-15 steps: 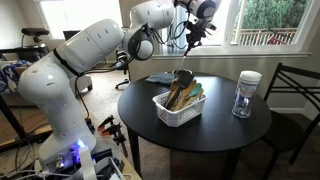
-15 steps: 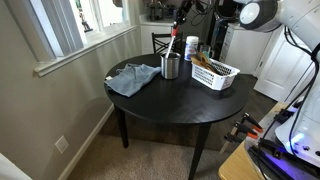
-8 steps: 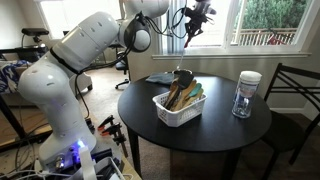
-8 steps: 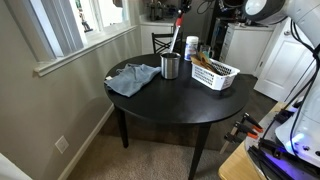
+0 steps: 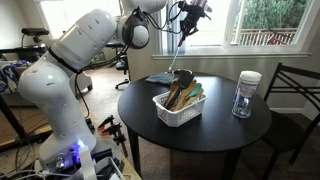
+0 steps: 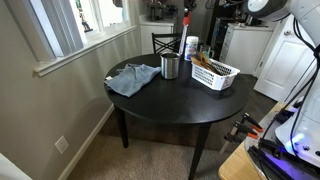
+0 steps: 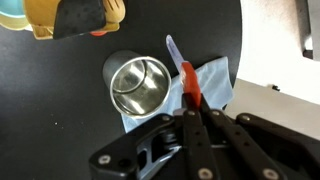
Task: Remove the spatula from the cutlery holder and place it in the white basket
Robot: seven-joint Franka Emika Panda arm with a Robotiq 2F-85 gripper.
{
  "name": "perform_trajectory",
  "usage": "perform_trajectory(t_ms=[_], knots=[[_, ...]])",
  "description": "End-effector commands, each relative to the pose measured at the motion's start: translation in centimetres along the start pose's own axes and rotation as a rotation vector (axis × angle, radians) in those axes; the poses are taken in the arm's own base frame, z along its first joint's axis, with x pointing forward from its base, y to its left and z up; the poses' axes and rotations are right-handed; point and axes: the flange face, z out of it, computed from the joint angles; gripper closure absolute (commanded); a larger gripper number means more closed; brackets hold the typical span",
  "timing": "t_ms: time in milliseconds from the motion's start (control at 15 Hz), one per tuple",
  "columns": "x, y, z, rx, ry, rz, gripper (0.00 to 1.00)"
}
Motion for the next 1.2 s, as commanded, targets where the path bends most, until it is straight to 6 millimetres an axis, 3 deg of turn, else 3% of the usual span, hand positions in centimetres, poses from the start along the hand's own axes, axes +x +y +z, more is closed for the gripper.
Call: perform_trajectory(t_ms=[0,333,600,1133], knots=[[-2.2,-0.1,-0.3,-0.027,-0.129,-0.027,0.99],[-4.8,1.2,0.1,-0.091,-0.304,-0.04,0.99],[-5.7,3.5,1.1,-0.156,-0.421,-0.067,0.99],[-4.2,7.3,5.1,-0.208,-0.501,-0.104,0.99]])
